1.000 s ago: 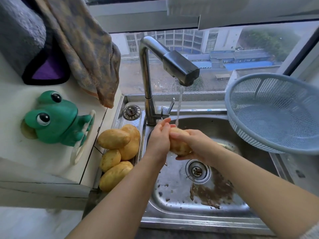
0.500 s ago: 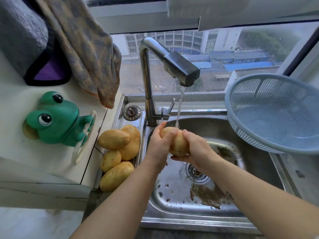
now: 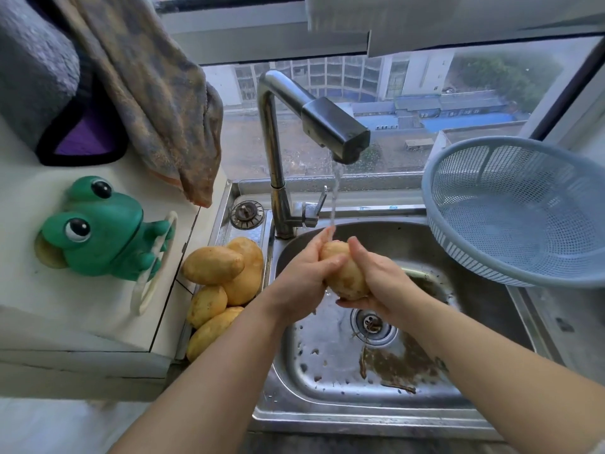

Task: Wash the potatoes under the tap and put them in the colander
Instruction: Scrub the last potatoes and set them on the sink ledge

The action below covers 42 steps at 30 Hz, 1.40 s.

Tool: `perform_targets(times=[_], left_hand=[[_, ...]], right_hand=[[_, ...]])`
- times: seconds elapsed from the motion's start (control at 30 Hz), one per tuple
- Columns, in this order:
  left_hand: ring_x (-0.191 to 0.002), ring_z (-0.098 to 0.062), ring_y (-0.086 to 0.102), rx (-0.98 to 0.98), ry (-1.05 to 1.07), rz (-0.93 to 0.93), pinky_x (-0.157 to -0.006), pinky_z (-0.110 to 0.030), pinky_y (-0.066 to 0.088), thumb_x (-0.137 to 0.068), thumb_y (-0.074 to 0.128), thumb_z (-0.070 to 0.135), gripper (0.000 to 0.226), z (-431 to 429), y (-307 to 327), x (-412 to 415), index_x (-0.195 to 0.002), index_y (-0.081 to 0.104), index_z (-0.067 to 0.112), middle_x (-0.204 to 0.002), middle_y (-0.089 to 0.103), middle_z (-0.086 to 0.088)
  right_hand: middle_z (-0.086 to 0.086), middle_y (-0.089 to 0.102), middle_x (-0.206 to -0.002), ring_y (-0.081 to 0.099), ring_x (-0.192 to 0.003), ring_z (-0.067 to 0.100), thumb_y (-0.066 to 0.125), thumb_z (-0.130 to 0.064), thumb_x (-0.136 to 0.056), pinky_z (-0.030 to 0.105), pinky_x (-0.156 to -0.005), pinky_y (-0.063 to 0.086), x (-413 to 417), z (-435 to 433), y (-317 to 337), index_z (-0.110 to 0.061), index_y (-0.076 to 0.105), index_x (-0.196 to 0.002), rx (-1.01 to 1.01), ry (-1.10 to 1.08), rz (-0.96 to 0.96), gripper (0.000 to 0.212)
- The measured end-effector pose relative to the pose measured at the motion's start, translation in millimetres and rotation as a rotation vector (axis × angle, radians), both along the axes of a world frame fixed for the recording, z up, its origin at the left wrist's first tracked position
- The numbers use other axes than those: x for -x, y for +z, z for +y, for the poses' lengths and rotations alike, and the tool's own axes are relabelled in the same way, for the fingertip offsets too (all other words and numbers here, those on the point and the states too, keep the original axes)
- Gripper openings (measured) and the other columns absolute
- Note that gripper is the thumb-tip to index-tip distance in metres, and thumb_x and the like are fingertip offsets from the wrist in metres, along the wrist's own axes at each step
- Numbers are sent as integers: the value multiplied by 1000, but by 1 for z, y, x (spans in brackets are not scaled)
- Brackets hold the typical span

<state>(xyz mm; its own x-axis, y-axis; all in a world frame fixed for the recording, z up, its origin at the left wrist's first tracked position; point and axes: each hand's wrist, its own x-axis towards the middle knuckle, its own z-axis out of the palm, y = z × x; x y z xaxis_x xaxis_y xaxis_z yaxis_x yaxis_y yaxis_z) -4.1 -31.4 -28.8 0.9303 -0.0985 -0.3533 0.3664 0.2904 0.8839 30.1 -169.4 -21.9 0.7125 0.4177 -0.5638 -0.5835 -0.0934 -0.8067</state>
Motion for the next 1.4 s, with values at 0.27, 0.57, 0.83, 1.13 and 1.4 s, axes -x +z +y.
perform_targets(times=[0.27, 0.57, 0.83, 1.13, 1.4], left_hand=[[-117, -23, 60, -73, 318, -71, -98, -35, 52, -85, 65, 24, 55, -17, -4, -4, -138, 47, 18, -128, 57, -9], [-93, -21, 67, -71, 609, 35, -84, -38, 56, -104, 39, 30, 31, -29, -2, -13, -102, 66, 14, -100, 69, -8], [-127, -26, 51, 180, 284, 49, -104, -39, 46, -103, 41, 13, 45, -16, -9, 4, -147, 35, 11, -144, 45, -13], [-108, -15, 61, -47, 374, -23, -84, -26, 53, -102, 45, 24, 18, -25, -2, -1, -118, 53, 25, -116, 59, 0], [-108, -23, 58, 244, 121, 135, -89, -36, 55, -100, 44, 13, 27, 8, 10, 3, -123, 58, 13, -121, 59, -11]], right_hand=[[14, 65, -99, 67, -80, 25, 33, -45, -103, 36, -57, 58, 4, 14, 4, -15, 59, -109, 75, -139, -200, 40], [11, 64, -98, 67, -83, 26, 36, -40, -103, 36, -56, 59, 8, 19, -2, -11, 59, -110, 141, -135, -400, 38], [19, 65, -104, 65, -85, 28, 38, -47, -101, 35, -58, 55, 5, 10, -2, -14, 59, -104, 73, -195, 112, 40], [17, 65, -99, 66, -81, 27, 35, -43, -102, 31, -52, 53, 9, 17, -6, -12, 61, -106, 143, -178, -242, 41], [16, 66, -94, 65, -75, 26, 39, -47, -100, 34, -55, 54, 1, 5, -3, -13, 62, -110, 92, -53, -74, 42]])
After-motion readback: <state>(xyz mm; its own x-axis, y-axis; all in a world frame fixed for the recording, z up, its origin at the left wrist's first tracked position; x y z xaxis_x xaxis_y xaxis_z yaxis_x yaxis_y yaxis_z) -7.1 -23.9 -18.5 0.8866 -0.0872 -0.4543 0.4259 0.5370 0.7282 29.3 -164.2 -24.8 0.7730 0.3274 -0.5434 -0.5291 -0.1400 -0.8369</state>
